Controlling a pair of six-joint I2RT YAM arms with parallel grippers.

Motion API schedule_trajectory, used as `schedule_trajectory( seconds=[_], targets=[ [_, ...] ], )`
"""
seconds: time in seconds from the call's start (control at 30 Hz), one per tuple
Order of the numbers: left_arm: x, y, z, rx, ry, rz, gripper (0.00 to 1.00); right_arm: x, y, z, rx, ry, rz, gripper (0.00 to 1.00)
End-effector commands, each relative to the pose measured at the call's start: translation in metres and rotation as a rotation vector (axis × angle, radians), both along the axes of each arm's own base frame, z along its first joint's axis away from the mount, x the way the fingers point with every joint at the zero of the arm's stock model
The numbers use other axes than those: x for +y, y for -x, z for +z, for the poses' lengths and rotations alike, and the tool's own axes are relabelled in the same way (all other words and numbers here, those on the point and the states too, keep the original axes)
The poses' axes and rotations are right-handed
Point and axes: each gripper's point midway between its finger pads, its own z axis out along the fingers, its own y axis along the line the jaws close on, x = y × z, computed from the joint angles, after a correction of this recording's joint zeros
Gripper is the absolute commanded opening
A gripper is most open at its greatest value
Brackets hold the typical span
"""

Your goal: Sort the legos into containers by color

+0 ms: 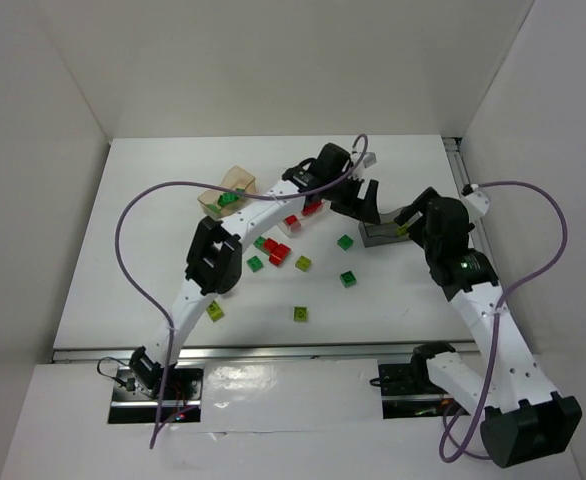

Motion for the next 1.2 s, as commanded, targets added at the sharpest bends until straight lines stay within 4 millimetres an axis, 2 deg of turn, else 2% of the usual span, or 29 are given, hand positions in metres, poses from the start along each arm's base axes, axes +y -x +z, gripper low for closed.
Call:
schedule_trajectory(
  seconds=[0.0,0.03,0.07,0.1,0.13,0.17,0.2,0.23,0.27,0.3,0.37,0.4,0.47,0.53,0.57,0.63,0.67,0.7,0.73,0.9,0.93,0.97,1.0,1.07,1.1,1.13,1.17],
  targets=[
    [0.018,0.007,0.096,-0.152,0.054,0.043,0.91,0.017,-0.014,-0.008,0.009,-0.009,0.103,0.87],
    [0.03,0.01,0.122,-0.188,0.052,0.082,0.89,0.023,-0.021,-0.018,0.04,-0.002,0.138,0.87],
    [0.054,-0.003,0.123,-0.191,-0.009,0.198,0.88,0.028,-0.026,-0.019,0.049,0.012,0.178,0.87],
    [0.081,-0.013,0.114,-0.161,-0.053,0.276,0.86,0.04,-0.032,-0.019,0.052,-0.001,0.242,0.87],
    [0.102,-0.02,0.116,-0.157,-0.082,0.362,0.86,0.047,-0.04,-0.036,0.109,0.002,0.28,0.87],
    [0.124,-0.018,0.144,-0.157,-0.045,0.434,0.86,0.053,-0.048,-0.04,0.117,0.007,0.317,0.88],
    [0.146,-0.016,0.125,-0.112,-0.096,0.483,0.86,0.067,-0.051,-0.047,0.136,-0.015,0.393,0.88],
    [0.172,-0.023,0.128,-0.114,-0.107,0.556,0.86,0.072,-0.059,-0.047,0.141,-0.013,0.421,0.9],
    [0.193,-0.025,0.13,-0.114,-0.137,0.639,0.86,0.077,-0.067,-0.065,0.189,-0.009,0.451,0.9],
    [0.212,-0.017,0.138,-0.124,-0.139,0.671,0.86,0.08,-0.075,-0.068,0.187,-0.014,0.461,0.91],
    [0.244,-0.015,0.142,-0.13,-0.157,0.738,0.86,0.084,-0.088,-0.082,0.211,0.021,0.491,0.91],
    [0.254,-0.012,0.145,-0.136,-0.159,0.757,0.86,0.083,-0.095,-0.083,0.203,0.037,0.487,0.91],
    [0.274,-0.001,0.151,-0.145,-0.158,0.791,0.86,0.085,-0.105,-0.103,0.249,0.045,0.494,0.91],
    [0.286,0.005,0.147,-0.139,-0.173,0.81,0.85,0.097,-0.11,-0.112,0.265,0.046,0.558,0.91],
    [0.292,0.009,0.152,-0.146,-0.165,0.82,0.85,0.1,-0.114,-0.114,0.264,0.039,0.569,0.91],
    [0.295,0.013,0.146,-0.144,-0.176,0.827,0.85,0.117,-0.118,-0.125,0.261,0.014,0.64,0.88],
    [0.296,0.015,0.145,-0.136,-0.173,0.832,0.85,0.126,-0.12,-0.123,0.246,0.008,0.667,0.88],
    [0.301,0.016,0.145,-0.136,-0.172,0.841,0.85,0.135,-0.119,-0.132,0.261,0.003,0.693,0.88],
    [0.301,0.017,0.141,-0.13,-0.179,0.84,0.85,0.14,-0.122,-0.131,0.257,0.014,0.709,0.85],
    [0.301,0.02,0.139,-0.125,-0.176,0.833,0.85,0.181,-0.124,-0.14,0.293,0.022,0.82,0.85],
    [0.302,0.022,0.138,-0.125,-0.176,0.833,0.85,0.183,-0.123,-0.139,0.291,0.025,0.838,0.85],
    [0.304,0.023,0.134,-0.123,-0.188,0.84,0.85,0.193,-0.122,-0.137,0.284,0.018,0.867,0.84],
    [0.305,0.025,0.14,-0.133,-0.178,0.842,0.85,0.202,-0.121,-0.132,0.27,0.022,0.887,0.84],
    [0.306,0.027,0.139,-0.132,-0.179,0.842,0.85,0.205,-0.123,-0.129,0.266,0.053,0.88,0.85],
    [0.306,0.027,0.139,-0.132,-0.179,0.842,0.85,0.195,-0.13,-0.123,0.255,0.087,0.815,0.86],
    [0.309,0.029,0.14,-0.138,-0.182,0.85,0.85,0.193,-0.131,-0.108,0.22,0.111,0.791,0.86],
    [0.309,0.029,0.14,-0.138,-0.182,0.851,0.85,0.184,-0.131,-0.105,0.214,0.147,0.728,0.87]
  ],
)
